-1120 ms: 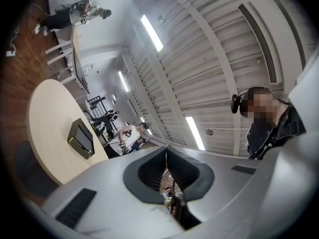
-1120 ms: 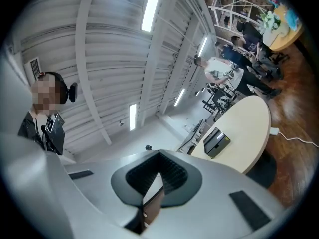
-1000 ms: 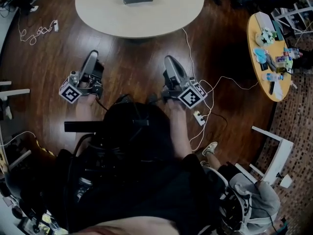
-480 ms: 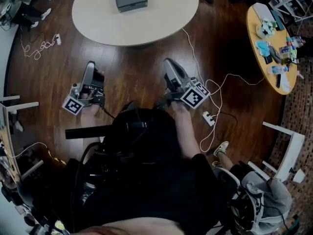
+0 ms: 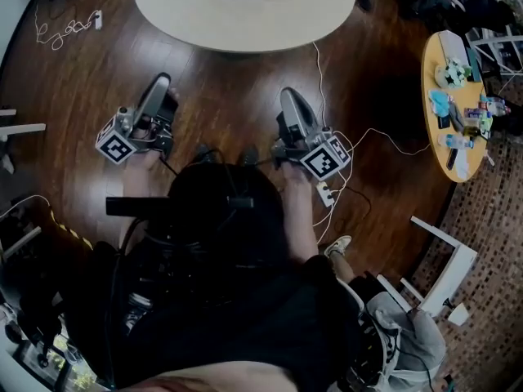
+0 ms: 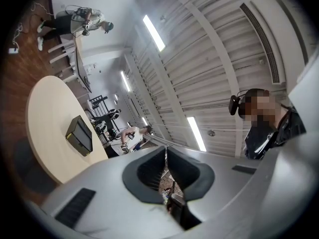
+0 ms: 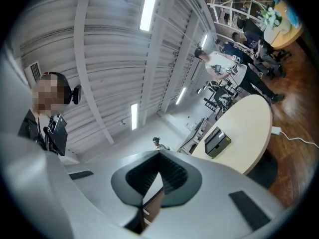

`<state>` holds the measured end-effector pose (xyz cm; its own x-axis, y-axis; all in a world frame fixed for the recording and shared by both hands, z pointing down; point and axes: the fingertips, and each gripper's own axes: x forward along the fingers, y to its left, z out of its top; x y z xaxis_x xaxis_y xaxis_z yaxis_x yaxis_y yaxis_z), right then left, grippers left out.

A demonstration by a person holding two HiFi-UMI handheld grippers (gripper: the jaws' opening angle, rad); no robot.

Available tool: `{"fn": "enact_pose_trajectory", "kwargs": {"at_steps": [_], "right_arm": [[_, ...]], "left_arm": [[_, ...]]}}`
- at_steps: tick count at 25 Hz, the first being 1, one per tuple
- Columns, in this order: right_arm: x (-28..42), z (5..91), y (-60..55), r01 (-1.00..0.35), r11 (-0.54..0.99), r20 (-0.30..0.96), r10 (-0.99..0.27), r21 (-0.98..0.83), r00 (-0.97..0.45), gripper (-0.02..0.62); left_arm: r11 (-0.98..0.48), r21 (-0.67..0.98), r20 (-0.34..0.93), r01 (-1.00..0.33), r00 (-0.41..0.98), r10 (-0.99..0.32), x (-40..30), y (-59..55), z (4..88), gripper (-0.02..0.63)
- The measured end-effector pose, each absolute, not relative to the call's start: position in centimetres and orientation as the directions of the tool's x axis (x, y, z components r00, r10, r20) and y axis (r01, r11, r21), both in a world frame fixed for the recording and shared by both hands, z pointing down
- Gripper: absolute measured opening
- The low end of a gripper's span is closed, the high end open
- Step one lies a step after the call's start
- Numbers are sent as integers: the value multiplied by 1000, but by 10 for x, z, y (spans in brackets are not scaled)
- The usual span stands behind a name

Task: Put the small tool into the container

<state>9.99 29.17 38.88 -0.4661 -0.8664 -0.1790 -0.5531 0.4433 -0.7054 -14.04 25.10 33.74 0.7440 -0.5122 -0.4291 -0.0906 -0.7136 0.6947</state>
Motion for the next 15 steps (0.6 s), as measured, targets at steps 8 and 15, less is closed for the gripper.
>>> {"fn": "enact_pose_trajectory", "kwargs": {"at_steps": [8, 15], "right_arm": [[95, 390, 294, -559, 441, -168, -866, -702, -471, -20], [99, 393, 298, -561, 433, -161, -869, -706, -468, -20]], "left_arm": [[-715, 694, -431, -81, 749, -503, -142, 252, 338, 2], [-718, 688, -407, -108, 762, -504, -141, 253, 344, 2]]}}
